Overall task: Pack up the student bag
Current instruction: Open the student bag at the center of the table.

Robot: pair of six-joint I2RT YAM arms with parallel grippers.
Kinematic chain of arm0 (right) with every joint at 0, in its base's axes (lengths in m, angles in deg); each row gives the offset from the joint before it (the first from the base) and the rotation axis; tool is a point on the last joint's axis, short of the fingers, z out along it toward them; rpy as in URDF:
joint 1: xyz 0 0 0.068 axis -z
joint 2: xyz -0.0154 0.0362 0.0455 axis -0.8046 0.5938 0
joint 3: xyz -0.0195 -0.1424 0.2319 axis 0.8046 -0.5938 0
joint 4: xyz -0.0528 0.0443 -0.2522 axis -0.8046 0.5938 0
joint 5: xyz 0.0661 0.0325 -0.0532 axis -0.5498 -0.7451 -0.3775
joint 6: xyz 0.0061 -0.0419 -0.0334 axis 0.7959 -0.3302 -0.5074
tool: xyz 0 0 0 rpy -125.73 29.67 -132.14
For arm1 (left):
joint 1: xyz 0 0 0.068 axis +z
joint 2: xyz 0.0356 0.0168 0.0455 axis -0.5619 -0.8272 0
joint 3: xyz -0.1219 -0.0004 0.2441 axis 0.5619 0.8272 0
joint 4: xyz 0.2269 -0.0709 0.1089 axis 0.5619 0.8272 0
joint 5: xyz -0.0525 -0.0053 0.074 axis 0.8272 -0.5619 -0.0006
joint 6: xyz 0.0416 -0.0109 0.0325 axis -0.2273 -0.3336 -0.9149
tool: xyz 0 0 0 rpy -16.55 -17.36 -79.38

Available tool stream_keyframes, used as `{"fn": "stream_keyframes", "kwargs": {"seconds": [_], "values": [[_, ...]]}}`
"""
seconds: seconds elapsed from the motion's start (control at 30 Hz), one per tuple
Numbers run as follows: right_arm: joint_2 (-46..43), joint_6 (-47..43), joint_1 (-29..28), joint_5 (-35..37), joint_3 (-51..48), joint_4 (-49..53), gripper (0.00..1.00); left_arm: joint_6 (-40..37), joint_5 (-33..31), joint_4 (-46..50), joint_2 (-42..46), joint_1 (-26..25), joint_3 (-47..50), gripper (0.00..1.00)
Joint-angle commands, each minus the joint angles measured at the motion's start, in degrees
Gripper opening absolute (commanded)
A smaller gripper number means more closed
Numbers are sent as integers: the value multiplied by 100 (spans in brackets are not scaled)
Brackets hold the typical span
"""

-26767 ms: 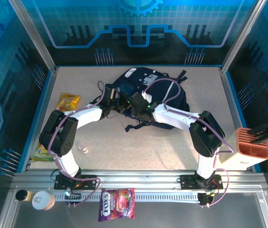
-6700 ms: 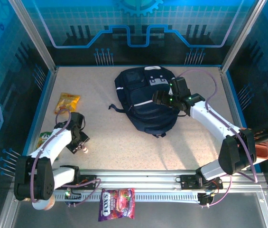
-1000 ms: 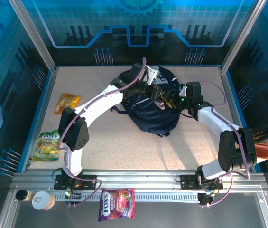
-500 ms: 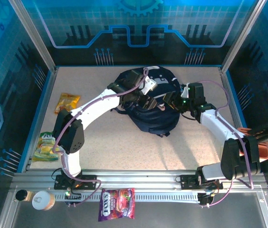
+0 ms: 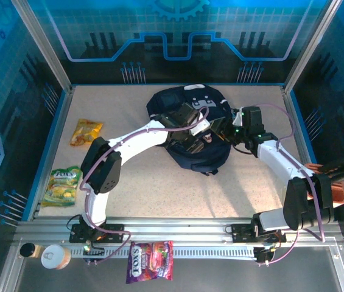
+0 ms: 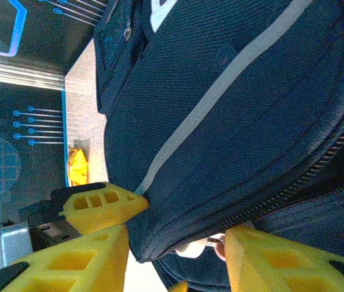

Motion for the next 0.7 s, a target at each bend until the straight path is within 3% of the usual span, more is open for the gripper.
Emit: {"fn": "stream_keyframes", "kwargs": {"seconds": [0.0,0.27,0.47,0.67], "values": [[-132,-2,103,11,-43,-55,45,33,-840,-102,-158,14,-315,57],[-611,-122,179,132,-408,183,45,380,-979,-838,232,20,-150,24],[-500,-552,-125,330,-391,369,45,649,-819,-970,422,21,-249,11],[-100,-1422,-395,663,103,591,50,930,-559,-1172,717,29,-242,7]]}}
